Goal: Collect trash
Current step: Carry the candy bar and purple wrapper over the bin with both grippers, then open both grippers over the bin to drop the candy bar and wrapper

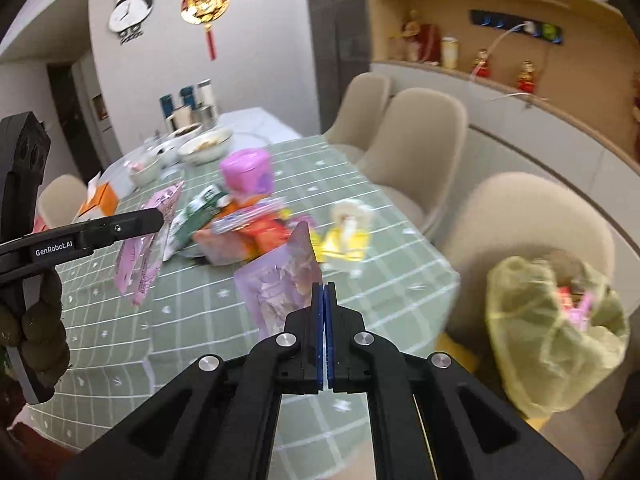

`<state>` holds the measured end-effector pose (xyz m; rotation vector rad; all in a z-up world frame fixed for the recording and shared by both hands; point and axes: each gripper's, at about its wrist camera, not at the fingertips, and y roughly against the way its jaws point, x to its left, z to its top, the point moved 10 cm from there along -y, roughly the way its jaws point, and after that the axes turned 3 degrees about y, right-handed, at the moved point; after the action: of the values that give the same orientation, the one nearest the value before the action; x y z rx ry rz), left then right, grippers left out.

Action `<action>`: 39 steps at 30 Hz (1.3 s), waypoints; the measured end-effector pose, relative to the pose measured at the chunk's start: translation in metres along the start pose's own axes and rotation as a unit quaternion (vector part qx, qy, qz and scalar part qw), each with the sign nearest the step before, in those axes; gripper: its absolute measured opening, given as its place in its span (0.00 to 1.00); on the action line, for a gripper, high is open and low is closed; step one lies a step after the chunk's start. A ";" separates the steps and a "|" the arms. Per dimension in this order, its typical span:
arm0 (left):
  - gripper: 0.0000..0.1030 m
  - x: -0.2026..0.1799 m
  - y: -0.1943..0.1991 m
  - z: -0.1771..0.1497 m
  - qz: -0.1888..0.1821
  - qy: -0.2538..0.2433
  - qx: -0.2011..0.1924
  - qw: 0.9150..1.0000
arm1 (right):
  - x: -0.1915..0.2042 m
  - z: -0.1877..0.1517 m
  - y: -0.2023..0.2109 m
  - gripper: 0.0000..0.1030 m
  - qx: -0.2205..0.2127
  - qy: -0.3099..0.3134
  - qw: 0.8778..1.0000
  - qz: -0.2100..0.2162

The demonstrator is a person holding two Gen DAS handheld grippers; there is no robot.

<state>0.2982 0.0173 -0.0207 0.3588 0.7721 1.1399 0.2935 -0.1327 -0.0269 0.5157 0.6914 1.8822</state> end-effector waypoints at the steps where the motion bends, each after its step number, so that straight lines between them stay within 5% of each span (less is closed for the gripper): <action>1: 0.14 -0.010 -0.004 0.001 -0.005 -0.004 0.000 1.000 | -0.012 -0.001 0.006 0.03 -0.005 -0.004 1.000 -0.010; 15: 0.14 -0.181 -0.083 0.026 -0.094 -0.075 0.013 0.993 | -0.158 -0.033 0.072 0.03 -0.057 -0.087 0.991 -0.085; 27: 0.14 -0.325 -0.194 0.033 -0.174 -0.113 0.038 0.978 | -0.269 -0.100 0.108 0.03 -0.047 -0.149 0.976 -0.152; 39: 0.14 -0.378 -0.292 0.007 -0.163 -0.125 0.109 0.973 | -0.326 -0.140 0.114 0.03 -0.034 -0.206 0.964 -0.167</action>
<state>0.4244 -0.4417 -0.0593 0.5289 0.7039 0.6877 0.2550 -0.5012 -0.0684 0.6754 0.4036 1.4178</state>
